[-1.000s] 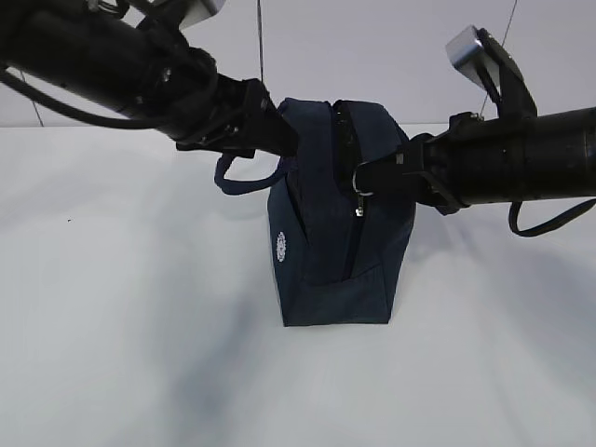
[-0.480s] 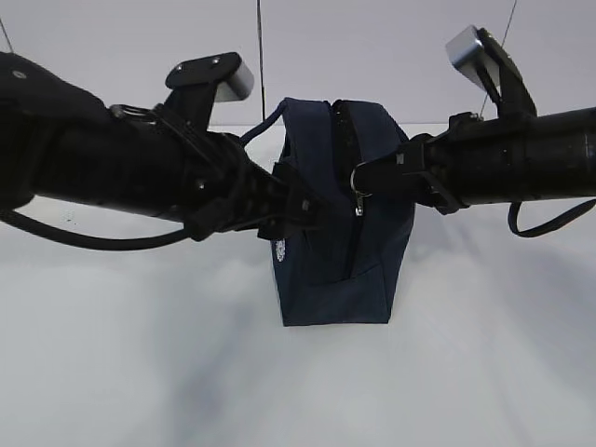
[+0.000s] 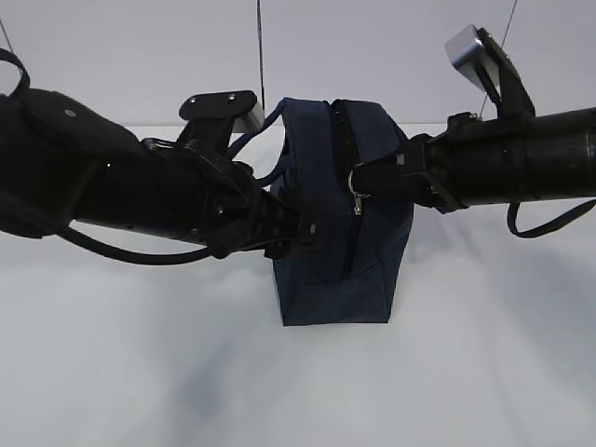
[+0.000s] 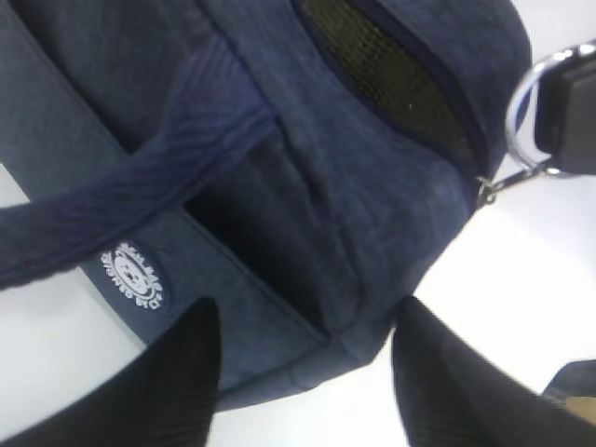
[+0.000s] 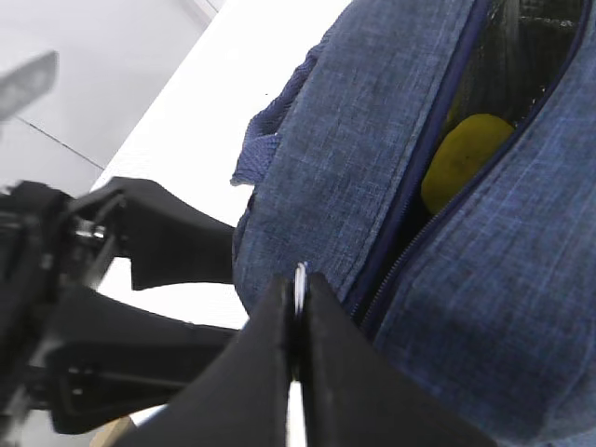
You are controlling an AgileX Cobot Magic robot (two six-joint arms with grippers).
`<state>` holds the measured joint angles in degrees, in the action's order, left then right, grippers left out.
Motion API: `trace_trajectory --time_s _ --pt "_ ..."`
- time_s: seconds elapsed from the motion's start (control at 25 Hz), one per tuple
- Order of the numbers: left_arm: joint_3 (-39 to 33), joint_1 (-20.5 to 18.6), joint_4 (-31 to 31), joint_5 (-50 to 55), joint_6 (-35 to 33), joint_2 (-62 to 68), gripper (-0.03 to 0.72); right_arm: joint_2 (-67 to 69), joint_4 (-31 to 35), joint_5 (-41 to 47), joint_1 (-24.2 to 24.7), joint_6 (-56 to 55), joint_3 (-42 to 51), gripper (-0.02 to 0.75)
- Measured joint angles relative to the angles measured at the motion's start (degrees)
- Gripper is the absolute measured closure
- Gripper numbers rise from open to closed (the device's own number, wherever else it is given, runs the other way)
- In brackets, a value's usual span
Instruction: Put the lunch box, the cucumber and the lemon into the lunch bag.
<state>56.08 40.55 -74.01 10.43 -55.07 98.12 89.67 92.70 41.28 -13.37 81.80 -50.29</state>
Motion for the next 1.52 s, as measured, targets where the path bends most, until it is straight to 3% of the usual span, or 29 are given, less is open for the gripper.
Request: trace_trajectory --time_s 0.12,0.24,0.32,0.44,0.8,1.52 --pt "0.0 0.0 0.0 -0.3 0.0 0.5 0.271 0.0 -0.1 0.0 0.0 0.0 0.0 0.737" --pt "0.0 0.0 -0.1 -0.3 -0.1 0.5 0.438 0.0 -0.1 0.1 0.0 0.0 0.0 0.738" --pt "0.0 0.0 -0.3 -0.2 -0.1 0.5 0.589 0.0 -0.2 0.1 0.0 0.0 0.0 0.737" --pt "0.0 0.0 -0.3 -0.3 -0.1 0.5 0.685 0.0 -0.3 0.2 0.0 0.0 0.0 0.737" --pt "0.0 0.0 -0.4 -0.3 -0.1 0.5 0.696 0.0 1.6 -0.4 0.0 -0.1 -0.5 0.737" --pt "0.0 0.0 -0.5 0.2 -0.2 0.7 0.697 7.2 1.8 -2.9 0.0 -2.6 -10.9 0.737"
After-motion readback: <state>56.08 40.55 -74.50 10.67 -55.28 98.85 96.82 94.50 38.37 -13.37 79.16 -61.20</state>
